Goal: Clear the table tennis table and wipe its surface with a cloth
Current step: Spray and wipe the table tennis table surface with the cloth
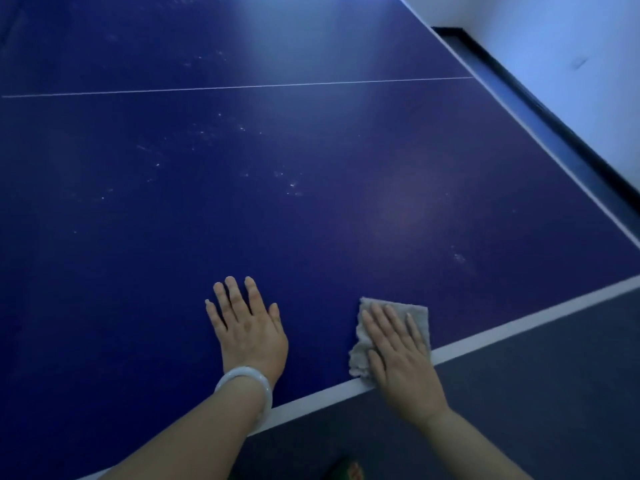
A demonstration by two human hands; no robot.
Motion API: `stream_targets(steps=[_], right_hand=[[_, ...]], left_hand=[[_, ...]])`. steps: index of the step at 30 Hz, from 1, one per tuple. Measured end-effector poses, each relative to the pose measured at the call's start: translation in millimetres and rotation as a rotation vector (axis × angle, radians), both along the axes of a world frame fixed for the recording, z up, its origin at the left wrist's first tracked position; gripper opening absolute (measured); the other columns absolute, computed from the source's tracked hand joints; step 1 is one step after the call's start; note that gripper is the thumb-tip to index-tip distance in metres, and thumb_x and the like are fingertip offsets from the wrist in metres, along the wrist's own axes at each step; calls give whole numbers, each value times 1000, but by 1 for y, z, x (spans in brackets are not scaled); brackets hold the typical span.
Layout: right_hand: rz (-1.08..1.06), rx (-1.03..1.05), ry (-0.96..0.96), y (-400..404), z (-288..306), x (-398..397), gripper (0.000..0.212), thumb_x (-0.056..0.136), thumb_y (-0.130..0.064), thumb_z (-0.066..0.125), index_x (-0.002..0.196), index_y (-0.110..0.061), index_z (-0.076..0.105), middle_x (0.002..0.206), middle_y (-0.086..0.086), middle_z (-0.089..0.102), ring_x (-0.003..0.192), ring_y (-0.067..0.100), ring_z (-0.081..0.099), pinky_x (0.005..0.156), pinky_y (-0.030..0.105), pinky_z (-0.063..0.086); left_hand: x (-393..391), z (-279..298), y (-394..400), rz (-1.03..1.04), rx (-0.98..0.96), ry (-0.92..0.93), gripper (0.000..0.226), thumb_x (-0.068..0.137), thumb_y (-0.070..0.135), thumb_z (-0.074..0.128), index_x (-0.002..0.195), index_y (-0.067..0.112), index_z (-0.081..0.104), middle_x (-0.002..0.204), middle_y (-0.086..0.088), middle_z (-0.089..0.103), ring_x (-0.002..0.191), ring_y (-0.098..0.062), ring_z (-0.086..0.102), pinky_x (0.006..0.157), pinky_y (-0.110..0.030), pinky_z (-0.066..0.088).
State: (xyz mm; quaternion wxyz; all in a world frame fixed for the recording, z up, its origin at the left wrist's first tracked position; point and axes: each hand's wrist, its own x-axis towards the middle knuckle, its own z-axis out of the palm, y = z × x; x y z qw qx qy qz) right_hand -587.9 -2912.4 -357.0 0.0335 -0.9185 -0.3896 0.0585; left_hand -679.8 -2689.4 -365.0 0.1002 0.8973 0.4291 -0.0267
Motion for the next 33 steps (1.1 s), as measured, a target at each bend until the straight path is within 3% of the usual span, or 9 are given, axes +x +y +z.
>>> stream_targets(steps=[4, 7, 11, 14, 17, 22, 25, 30, 33], right_hand=[[-334, -38, -13, -40, 1, 49, 64, 94, -44, -1, 155, -23, 4, 162, -7, -4, 150, 9, -9, 123, 40, -2], [-369, -60, -7, -44, -2, 65, 66, 91, -44, -8, 154, -24, -5, 162, -9, -11, 148, 8, -15, 122, 39, -8], [-365, -58, -30, -46, -3, 67, 63, 95, -41, -1, 155, -20, 5, 163, -4, -1, 150, 13, -7, 122, 42, -2], [-348, -30, -43, -48, -2, 69, 61, 98, -39, 9, 155, -19, 14, 163, -2, 8, 151, 15, 3, 121, 44, 6], [-278, 4, -39, -57, -1, 77, 57, 99, -35, 23, 153, -18, 27, 161, 0, 20, 149, 18, 17, 117, 46, 16], [-77, -30, -8, -104, -5, 120, 57, 101, -38, 22, 155, -22, 19, 163, -4, 13, 151, 13, 9, 119, 44, 11], [-226, -35, 13, -141, -4, 172, 58, 99, -43, 6, 154, -27, 2, 163, -9, -2, 150, 8, -7, 122, 38, -4], [-776, 31, 84, -124, 2, 200, 55, 104, -33, 11, 155, -22, -7, 163, -2, -11, 150, 14, -10, 122, 45, -3], [-567, 62, 23, -76, -3, 162, 57, 103, -35, 7, 156, -19, -5, 163, 0, -13, 150, 18, -11, 122, 46, -2]], left_hand=[[-1, 3, 2, -10, -34, -11, 65, 100, 42, 22, 155, 11, 6, 161, -19, -1, 149, -34, -8, 120, -52, -4], [0, 10, 5, -47, -87, -83, 62, 101, 35, 34, 155, 11, 13, 161, -17, 2, 150, -31, -5, 121, -49, -4], [36, 25, -23, -269, -136, -246, 59, 100, 27, 41, 154, 13, 19, 161, -12, 8, 150, -26, 1, 122, -39, -2], [93, 28, -57, -286, -171, -233, 61, 103, 35, 34, 155, 15, 9, 162, -12, 0, 150, -26, -4, 121, -36, -4], [136, 20, -84, -201, -173, -118, 65, 102, 47, 23, 155, 17, -1, 162, -14, -8, 149, -28, -11, 121, -45, -7], [147, -1, -102, -121, -4, -25, 70, 96, 53, 5, 154, 16, -11, 162, -16, -10, 149, -32, -13, 119, -54, -6], [149, -7, -103, -106, 34, -5, 70, 96, 51, 3, 154, 15, -9, 162, -17, -6, 149, -33, -11, 119, -54, -5], [149, -8, -103, -100, 52, 15, 68, 96, 49, 4, 154, 15, -8, 162, -17, -5, 149, -32, -11, 119, -53, -6], [151, -6, -104, -96, 62, 31, 68, 97, 48, 4, 154, 16, -9, 162, -16, -7, 149, -31, -11, 119, -53, -6]])
